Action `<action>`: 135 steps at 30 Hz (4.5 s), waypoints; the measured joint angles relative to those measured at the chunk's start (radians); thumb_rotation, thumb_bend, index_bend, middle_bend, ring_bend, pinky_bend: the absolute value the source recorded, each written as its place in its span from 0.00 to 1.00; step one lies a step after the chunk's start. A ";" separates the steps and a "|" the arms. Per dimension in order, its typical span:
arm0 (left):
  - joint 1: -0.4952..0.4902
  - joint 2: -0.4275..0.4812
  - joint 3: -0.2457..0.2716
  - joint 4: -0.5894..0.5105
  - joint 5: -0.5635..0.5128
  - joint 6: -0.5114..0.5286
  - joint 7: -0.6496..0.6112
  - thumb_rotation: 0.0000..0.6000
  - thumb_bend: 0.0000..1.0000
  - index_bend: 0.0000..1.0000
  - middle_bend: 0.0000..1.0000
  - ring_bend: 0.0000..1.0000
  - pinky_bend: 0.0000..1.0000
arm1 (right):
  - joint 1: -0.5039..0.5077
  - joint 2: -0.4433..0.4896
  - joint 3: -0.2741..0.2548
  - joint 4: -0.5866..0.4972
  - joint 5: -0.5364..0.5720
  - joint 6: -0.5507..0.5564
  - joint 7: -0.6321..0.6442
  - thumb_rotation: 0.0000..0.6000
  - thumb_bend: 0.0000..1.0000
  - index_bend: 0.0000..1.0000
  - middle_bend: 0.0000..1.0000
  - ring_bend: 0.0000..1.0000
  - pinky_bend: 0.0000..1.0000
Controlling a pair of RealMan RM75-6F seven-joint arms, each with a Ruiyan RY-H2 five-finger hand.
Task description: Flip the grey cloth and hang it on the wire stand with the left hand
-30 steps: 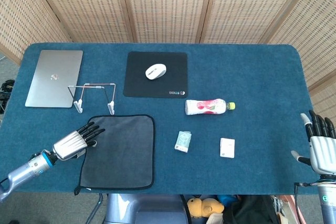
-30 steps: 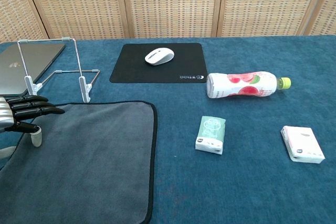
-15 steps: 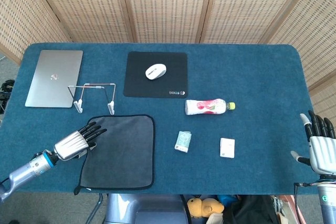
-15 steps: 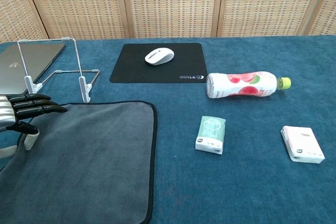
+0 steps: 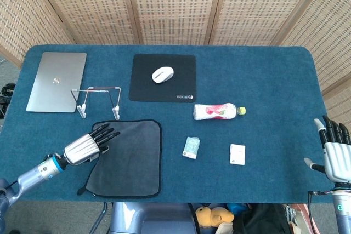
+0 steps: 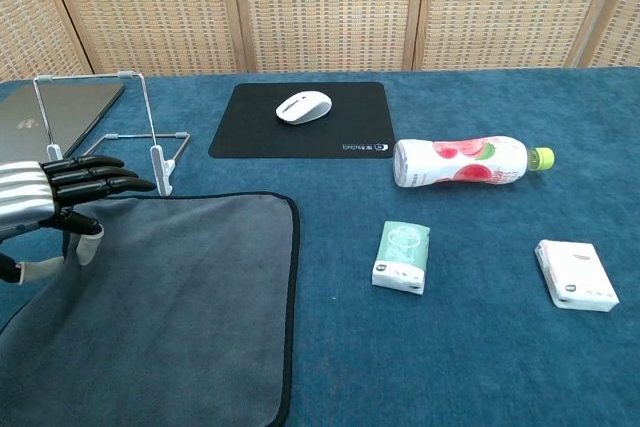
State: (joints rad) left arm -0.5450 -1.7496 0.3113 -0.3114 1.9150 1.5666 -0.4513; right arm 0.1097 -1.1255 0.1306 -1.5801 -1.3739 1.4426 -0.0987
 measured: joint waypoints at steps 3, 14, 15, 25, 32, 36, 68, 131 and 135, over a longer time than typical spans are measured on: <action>-0.026 -0.010 -0.006 -0.022 0.003 0.007 0.017 1.00 0.46 0.67 0.00 0.00 0.00 | -0.001 0.002 -0.001 -0.002 -0.002 0.000 0.003 1.00 0.00 0.00 0.00 0.00 0.00; -0.102 -0.046 -0.020 -0.110 0.015 -0.030 0.092 1.00 0.46 0.67 0.00 0.00 0.00 | -0.003 0.012 0.002 -0.003 0.003 -0.001 0.024 1.00 0.00 0.00 0.00 0.00 0.00; -0.110 -0.051 -0.023 -0.116 0.015 -0.038 0.097 1.00 0.46 0.67 0.00 0.00 0.00 | -0.003 0.013 0.002 -0.002 0.004 -0.001 0.026 1.00 0.00 0.00 0.00 0.00 0.00; -0.173 -0.104 -0.056 -0.151 -0.001 -0.097 0.096 1.00 0.46 0.67 0.00 0.00 0.00 | -0.002 0.015 0.002 -0.002 0.008 -0.007 0.031 1.00 0.00 0.00 0.00 0.00 0.00; -0.198 -0.147 -0.065 -0.146 -0.004 -0.122 0.098 1.00 0.45 0.67 0.00 0.00 0.00 | -0.002 0.014 0.001 0.000 0.011 -0.012 0.031 1.00 0.00 0.00 0.00 0.00 0.00; -0.208 -0.171 -0.071 -0.142 -0.010 -0.141 0.100 1.00 0.46 0.66 0.00 0.00 0.00 | -0.002 0.014 0.001 0.001 0.011 -0.012 0.031 1.00 0.00 0.00 0.00 0.00 0.00; -0.250 -0.162 -0.091 -0.191 -0.036 -0.159 0.119 1.00 0.33 0.00 0.00 0.00 0.00 | -0.004 0.020 0.002 0.000 0.020 -0.015 0.039 1.00 0.00 0.00 0.00 0.00 0.00; -0.065 -0.014 0.036 -0.276 0.109 -0.004 0.070 1.00 0.33 0.39 0.00 0.00 0.00 | -0.008 0.032 -0.001 -0.016 0.012 -0.012 0.051 1.00 0.00 0.00 0.00 0.00 0.00; -0.065 -0.033 0.034 -0.265 0.109 -0.005 0.066 1.00 0.38 0.43 0.00 0.00 0.00 | -0.008 0.033 0.000 -0.016 0.013 -0.013 0.055 1.00 0.00 0.00 0.00 0.00 0.00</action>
State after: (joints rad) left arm -0.6103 -1.7830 0.3453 -0.5769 2.0237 1.5614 -0.3851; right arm 0.1021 -1.0924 0.1303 -1.5964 -1.3611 1.4297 -0.0441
